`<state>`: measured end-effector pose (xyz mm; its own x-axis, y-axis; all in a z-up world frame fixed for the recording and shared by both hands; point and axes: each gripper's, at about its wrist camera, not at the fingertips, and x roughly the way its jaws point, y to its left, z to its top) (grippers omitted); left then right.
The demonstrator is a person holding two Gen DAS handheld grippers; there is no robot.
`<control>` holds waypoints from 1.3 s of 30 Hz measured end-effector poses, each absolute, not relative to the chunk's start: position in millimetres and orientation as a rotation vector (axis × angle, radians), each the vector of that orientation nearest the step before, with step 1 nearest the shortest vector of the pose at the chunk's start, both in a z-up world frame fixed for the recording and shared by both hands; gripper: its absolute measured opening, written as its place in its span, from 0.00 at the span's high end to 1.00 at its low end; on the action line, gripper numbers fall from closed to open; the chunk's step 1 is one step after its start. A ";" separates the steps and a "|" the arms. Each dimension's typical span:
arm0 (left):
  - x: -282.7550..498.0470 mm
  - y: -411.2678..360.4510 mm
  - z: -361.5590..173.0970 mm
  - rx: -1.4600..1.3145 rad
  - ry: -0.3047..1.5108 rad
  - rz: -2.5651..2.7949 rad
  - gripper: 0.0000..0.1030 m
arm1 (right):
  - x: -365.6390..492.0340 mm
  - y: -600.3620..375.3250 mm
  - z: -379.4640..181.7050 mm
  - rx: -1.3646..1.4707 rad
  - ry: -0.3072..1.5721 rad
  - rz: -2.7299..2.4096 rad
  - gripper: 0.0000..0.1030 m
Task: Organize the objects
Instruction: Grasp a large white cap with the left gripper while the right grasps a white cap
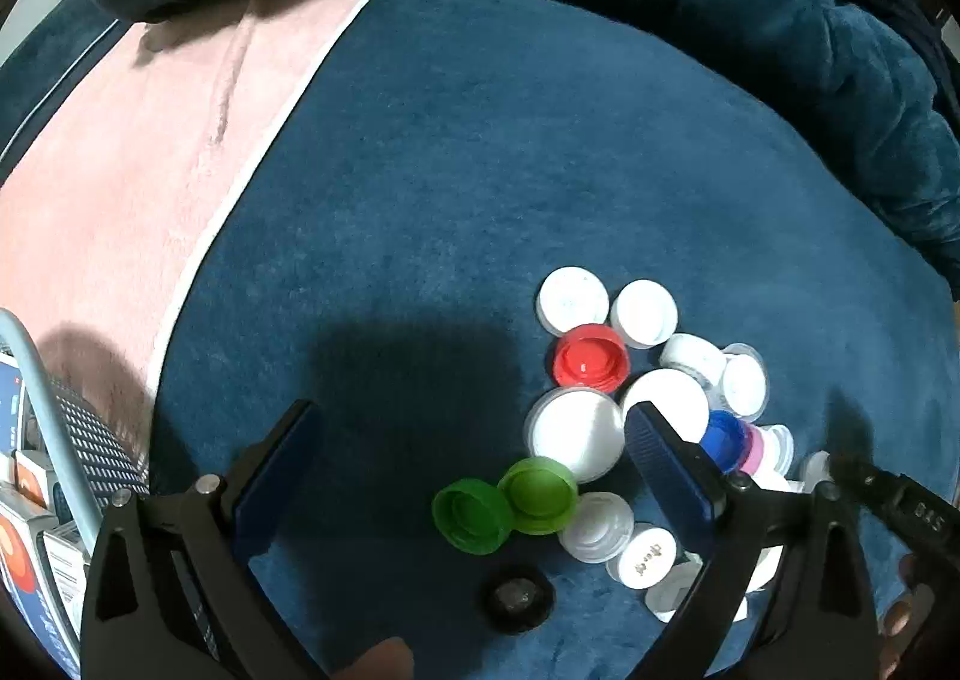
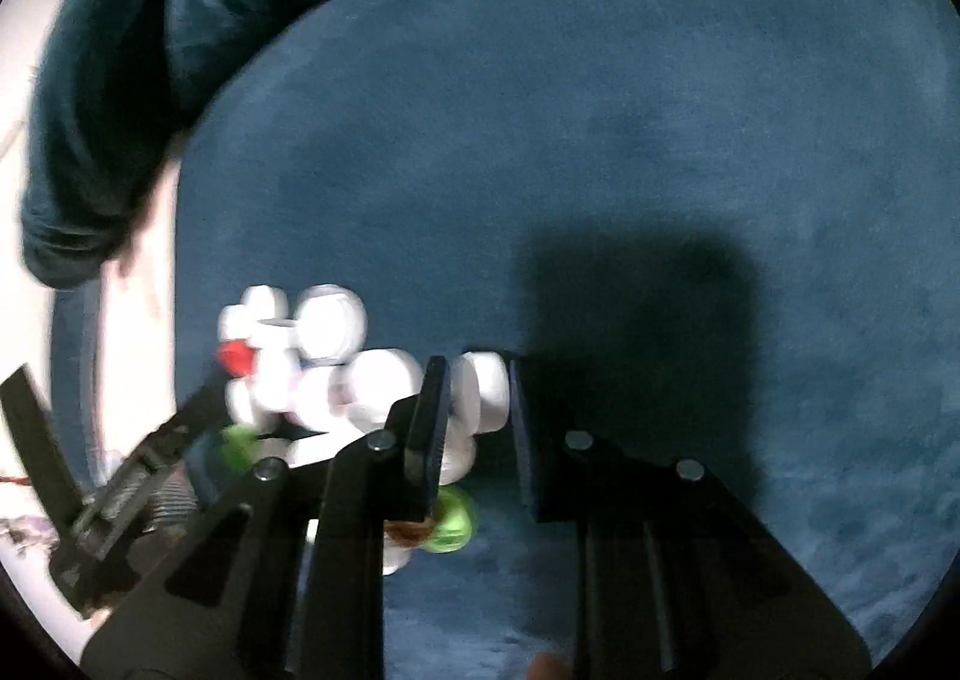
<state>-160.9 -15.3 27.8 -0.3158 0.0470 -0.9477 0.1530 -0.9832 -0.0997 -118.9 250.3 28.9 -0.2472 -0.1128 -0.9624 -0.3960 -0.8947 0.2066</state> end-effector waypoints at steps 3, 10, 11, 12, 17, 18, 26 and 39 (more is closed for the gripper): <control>-160.8 -16.0 28.2 1.793 0.270 -2.488 0.03 | -116.5 259.1 29.1 -1.783 0.701 2.265 0.78; -159.0 -17.7 32.0 1.794 0.264 -2.517 0.03 | -119.2 247.0 31.3 -1.824 0.692 2.337 0.33; -159.2 -17.9 32.6 1.791 0.259 -2.517 0.03 | -120.9 243.2 30.7 -1.838 0.657 2.339 0.33; -159.4 -18.1 33.2 1.791 0.258 -2.520 0.03 | -122.1 240.4 28.7 -1.852 0.628 2.332 0.34; -161.7 -15.9 34.7 1.804 0.237 -2.540 0.03 | -121.6 236.7 14.8 -1.899 0.570 2.288 0.71; -162.3 -15.6 33.8 1.808 0.223 -2.550 0.03 | -121.6 240.3 16.2 -1.885 0.608 2.291 0.71; -162.9 14.1 26.0 1.956 -0.037 -2.581 0.11 | -117.3 253.3 18.7 -1.870 0.709 2.284 0.71; -168.1 6.5 13.0 2.008 0.074 -2.592 0.59 | -106.1 260.6 27.5 -1.857 0.823 2.294 0.70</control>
